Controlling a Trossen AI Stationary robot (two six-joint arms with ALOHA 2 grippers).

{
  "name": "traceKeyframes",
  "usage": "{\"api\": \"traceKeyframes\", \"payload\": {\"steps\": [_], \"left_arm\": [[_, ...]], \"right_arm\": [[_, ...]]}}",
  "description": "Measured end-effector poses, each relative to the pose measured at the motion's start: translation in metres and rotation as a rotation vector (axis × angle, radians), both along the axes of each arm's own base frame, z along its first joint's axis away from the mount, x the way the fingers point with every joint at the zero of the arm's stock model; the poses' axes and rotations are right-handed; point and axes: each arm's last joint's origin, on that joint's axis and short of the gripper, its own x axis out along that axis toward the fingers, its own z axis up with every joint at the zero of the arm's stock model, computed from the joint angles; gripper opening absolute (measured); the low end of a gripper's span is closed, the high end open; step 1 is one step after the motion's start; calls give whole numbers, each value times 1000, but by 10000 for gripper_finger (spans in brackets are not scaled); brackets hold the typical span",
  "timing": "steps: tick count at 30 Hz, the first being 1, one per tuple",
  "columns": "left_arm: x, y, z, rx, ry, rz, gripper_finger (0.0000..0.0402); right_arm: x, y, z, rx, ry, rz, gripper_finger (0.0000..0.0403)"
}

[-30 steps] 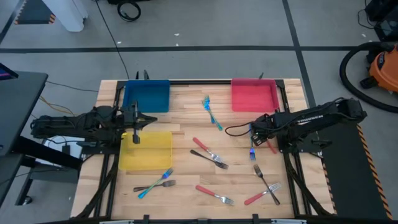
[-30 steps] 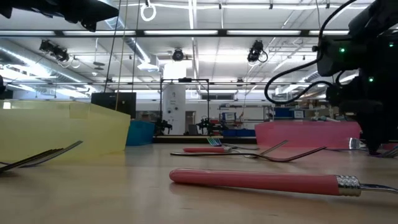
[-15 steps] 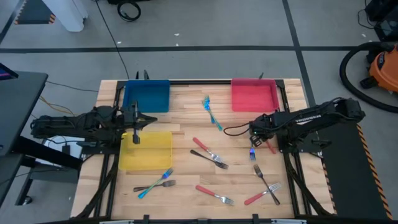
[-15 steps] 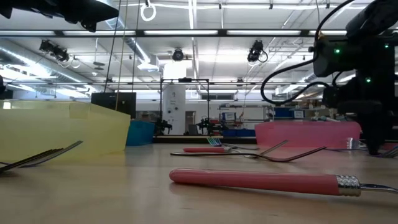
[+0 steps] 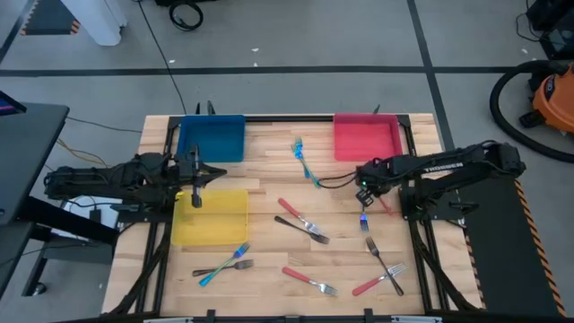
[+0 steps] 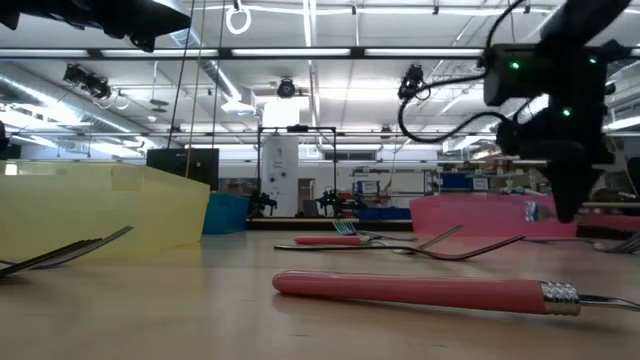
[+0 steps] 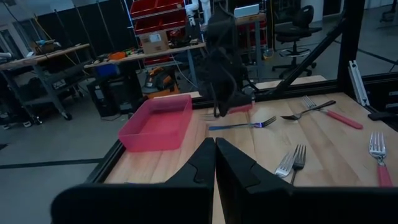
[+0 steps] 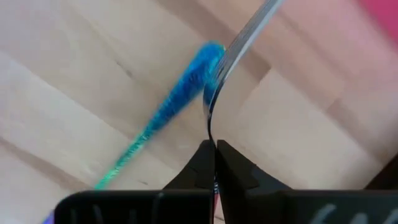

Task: Sort silverware by color (type)
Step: Put the pink fork into the red bin

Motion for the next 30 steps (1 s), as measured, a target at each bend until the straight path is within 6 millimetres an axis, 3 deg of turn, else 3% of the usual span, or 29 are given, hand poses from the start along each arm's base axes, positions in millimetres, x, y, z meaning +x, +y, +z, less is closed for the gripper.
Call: {"api": "traceKeyframes", "payload": {"steps": [8, 13, 17, 23, 30], "left_arm": [[0, 0, 0, 0, 0, 1, 16], [0, 0, 0, 0, 1, 0, 16], [0, 0, -1, 0, 11, 0, 16], [0, 0, -2, 0, 23, 0, 16], [0, 0, -2, 1, 23, 0, 16]], "right_arm": [[24, -32, 63, -181, -99, 73, 8], [29, -64, 106, -384, -143, 96, 8], [27, -92, 128, -530, -166, 104, 8], [14, -126, 133, -633, -129, 129, 8], [13, -154, 107, -562, 0, 217, 9]]}}
